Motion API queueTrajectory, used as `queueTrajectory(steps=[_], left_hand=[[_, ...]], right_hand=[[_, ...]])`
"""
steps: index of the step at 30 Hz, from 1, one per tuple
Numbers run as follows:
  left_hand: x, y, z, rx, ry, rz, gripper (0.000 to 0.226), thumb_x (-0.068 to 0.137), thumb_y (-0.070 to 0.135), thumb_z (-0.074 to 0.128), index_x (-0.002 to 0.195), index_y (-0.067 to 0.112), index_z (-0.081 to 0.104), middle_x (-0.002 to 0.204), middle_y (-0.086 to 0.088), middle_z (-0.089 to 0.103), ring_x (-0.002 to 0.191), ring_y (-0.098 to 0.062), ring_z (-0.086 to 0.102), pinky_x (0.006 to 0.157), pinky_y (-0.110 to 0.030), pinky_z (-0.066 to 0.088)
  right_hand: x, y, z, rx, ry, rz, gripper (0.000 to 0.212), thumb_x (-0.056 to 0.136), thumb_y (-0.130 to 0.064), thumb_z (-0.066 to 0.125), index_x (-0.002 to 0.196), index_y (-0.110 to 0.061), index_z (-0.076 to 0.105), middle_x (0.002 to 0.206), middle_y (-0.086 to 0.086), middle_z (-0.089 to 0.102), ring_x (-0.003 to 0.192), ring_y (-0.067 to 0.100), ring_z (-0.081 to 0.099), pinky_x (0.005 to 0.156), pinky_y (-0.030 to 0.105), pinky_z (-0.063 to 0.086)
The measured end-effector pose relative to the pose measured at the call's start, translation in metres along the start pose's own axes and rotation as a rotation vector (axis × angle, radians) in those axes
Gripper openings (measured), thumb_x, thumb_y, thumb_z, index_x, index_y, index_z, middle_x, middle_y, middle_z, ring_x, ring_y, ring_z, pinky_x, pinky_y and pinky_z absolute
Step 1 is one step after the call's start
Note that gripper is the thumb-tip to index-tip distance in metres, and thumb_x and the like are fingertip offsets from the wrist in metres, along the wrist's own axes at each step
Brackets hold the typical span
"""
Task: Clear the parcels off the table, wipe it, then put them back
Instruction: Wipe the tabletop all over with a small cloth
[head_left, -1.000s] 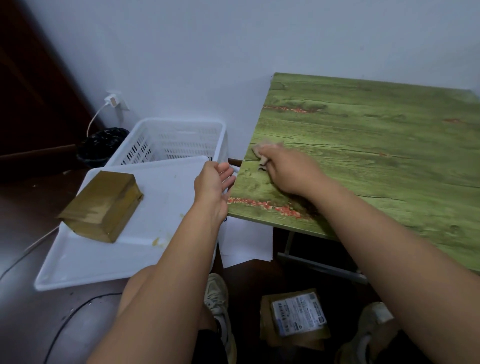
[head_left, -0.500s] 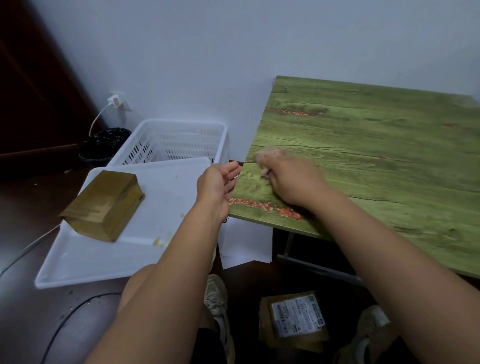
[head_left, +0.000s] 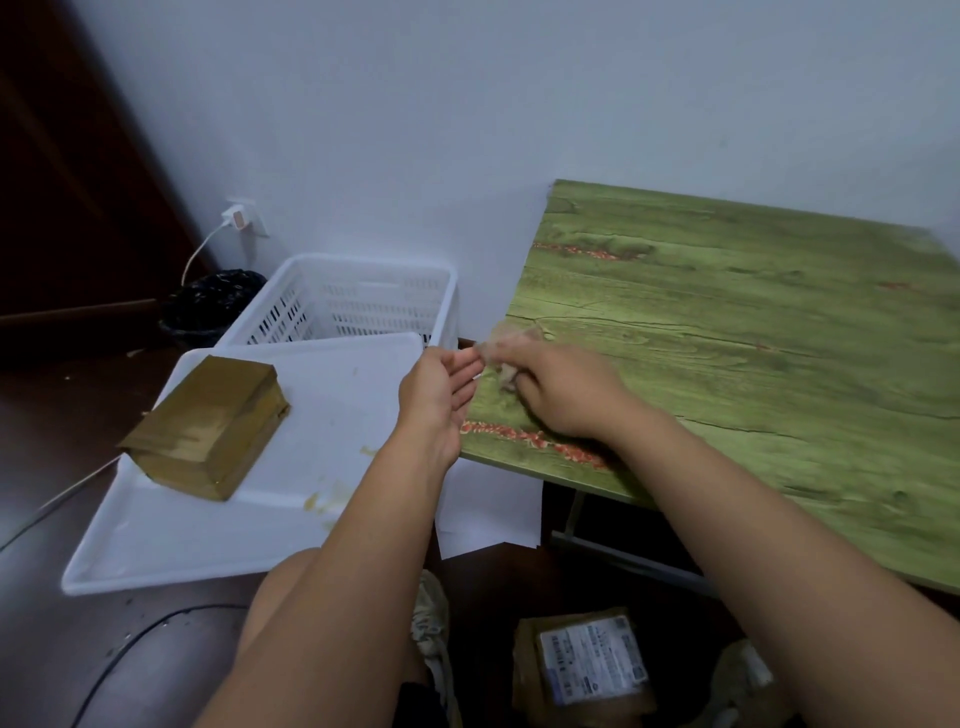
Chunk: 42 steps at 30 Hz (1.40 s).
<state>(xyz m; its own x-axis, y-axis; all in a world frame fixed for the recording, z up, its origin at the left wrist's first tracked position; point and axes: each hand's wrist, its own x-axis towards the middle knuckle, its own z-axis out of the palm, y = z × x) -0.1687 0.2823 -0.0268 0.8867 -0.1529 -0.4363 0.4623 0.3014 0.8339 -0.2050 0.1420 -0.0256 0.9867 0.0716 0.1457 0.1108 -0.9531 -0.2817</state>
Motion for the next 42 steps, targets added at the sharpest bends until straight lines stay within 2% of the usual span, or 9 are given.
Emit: queueTrajectory(steps=[4, 10, 15, 17, 21, 28, 34, 39, 42], left_hand=[[0.002, -0.002, -0.001, -0.005, -0.011, -0.009, 0.029, 0.096, 0.014, 0.038, 0.101, 0.002, 0.065, 0.105, -0.010, 0.069, 0.102, -0.019, 0.065, 0.090, -0.026, 0.050], [0.001, 0.000, -0.003, 0.010, -0.013, -0.012, 0.031, 0.095, 0.012, 0.036, 0.099, 0.003, 0.065, 0.099, -0.008, 0.070, 0.096, -0.017, 0.064, 0.084, -0.024, 0.047], [0.001, 0.004, -0.002, -0.025, -0.004, -0.036, 0.028, 0.097, 0.012, 0.037, 0.086, 0.004, 0.062, 0.097, -0.012, 0.069, 0.092, -0.023, 0.063, 0.091, -0.035, 0.050], [0.002, 0.003, -0.003, -0.003, -0.021, -0.033, 0.031, 0.099, 0.014, 0.034, 0.084, 0.008, 0.060, 0.094, -0.008, 0.069, 0.101, -0.022, 0.062, 0.098, -0.034, 0.047], [0.004, 0.002, -0.007, 0.028, -0.035, -0.084, 0.038, 0.102, 0.025, 0.034, 0.098, 0.004, 0.065, 0.102, -0.010, 0.070, 0.088, -0.018, 0.065, 0.080, -0.028, 0.051], [0.009, 0.012, -0.020, -0.029, -0.010, -0.145, 0.055, 0.102, 0.042, 0.029, 0.110, -0.001, 0.062, 0.106, -0.021, 0.070, 0.096, -0.032, 0.067, 0.099, -0.046, 0.048], [0.008, 0.013, -0.029, -0.003, 0.027, -0.131, 0.049, 0.102, 0.039, 0.028, 0.107, 0.007, 0.065, 0.101, -0.009, 0.072, 0.092, -0.021, 0.067, 0.077, -0.032, 0.049], [0.012, 0.015, -0.028, -0.025, 0.033, -0.134, 0.044, 0.100, 0.036, 0.031, 0.102, 0.009, 0.066, 0.097, -0.007, 0.072, 0.088, -0.020, 0.068, 0.075, -0.031, 0.046], [0.013, 0.012, -0.025, 0.028, -0.037, -0.163, 0.047, 0.100, 0.039, 0.031, 0.104, 0.009, 0.066, 0.101, -0.007, 0.071, 0.090, -0.019, 0.065, 0.074, -0.032, 0.047]], right_hand=[[-0.016, 0.019, -0.010, 0.031, -0.052, -0.071, 0.039, 0.098, -0.028, 0.048, 0.135, -0.039, 0.054, 0.138, -0.005, 0.058, 0.116, 0.025, 0.058, 0.088, 0.035, 0.049], [0.002, 0.009, -0.002, -0.004, 0.011, 0.059, 0.044, 0.098, -0.021, 0.043, 0.137, -0.041, 0.049, 0.131, 0.003, 0.061, 0.109, 0.031, 0.060, 0.080, 0.036, 0.047], [-0.044, 0.000, -0.002, 0.149, -0.122, -0.179, 0.041, 0.097, -0.017, 0.049, 0.135, -0.033, 0.056, 0.145, -0.012, 0.049, 0.133, -0.003, 0.034, 0.102, 0.025, 0.037], [-0.040, 0.013, -0.006, 0.160, -0.106, -0.145, 0.040, 0.095, -0.020, 0.050, 0.132, -0.033, 0.059, 0.140, -0.010, 0.054, 0.128, 0.010, 0.050, 0.100, 0.031, 0.045], [-0.019, 0.012, -0.003, 0.063, -0.017, -0.038, 0.044, 0.097, -0.019, 0.047, 0.137, -0.036, 0.052, 0.138, -0.003, 0.058, 0.122, 0.026, 0.056, 0.092, 0.038, 0.048], [-0.062, -0.025, 0.008, 0.152, -0.156, -0.317, 0.049, 0.090, -0.033, 0.033, 0.131, -0.032, 0.060, 0.139, -0.007, 0.056, 0.133, 0.009, 0.046, 0.101, 0.030, 0.043], [-0.041, -0.009, -0.005, 0.056, -0.043, -0.076, 0.044, 0.099, -0.018, 0.046, 0.140, -0.035, 0.049, 0.140, -0.009, 0.054, 0.125, 0.019, 0.052, 0.089, 0.030, 0.041], [-0.060, -0.023, 0.001, 0.151, -0.171, -0.249, 0.047, 0.093, -0.035, 0.036, 0.137, -0.035, 0.053, 0.142, -0.012, 0.053, 0.134, -0.001, 0.038, 0.098, 0.024, 0.038], [-0.047, 0.001, -0.008, 0.136, -0.177, -0.252, 0.046, 0.094, -0.037, 0.038, 0.136, -0.035, 0.054, 0.138, -0.008, 0.057, 0.128, 0.014, 0.051, 0.093, 0.026, 0.043]])
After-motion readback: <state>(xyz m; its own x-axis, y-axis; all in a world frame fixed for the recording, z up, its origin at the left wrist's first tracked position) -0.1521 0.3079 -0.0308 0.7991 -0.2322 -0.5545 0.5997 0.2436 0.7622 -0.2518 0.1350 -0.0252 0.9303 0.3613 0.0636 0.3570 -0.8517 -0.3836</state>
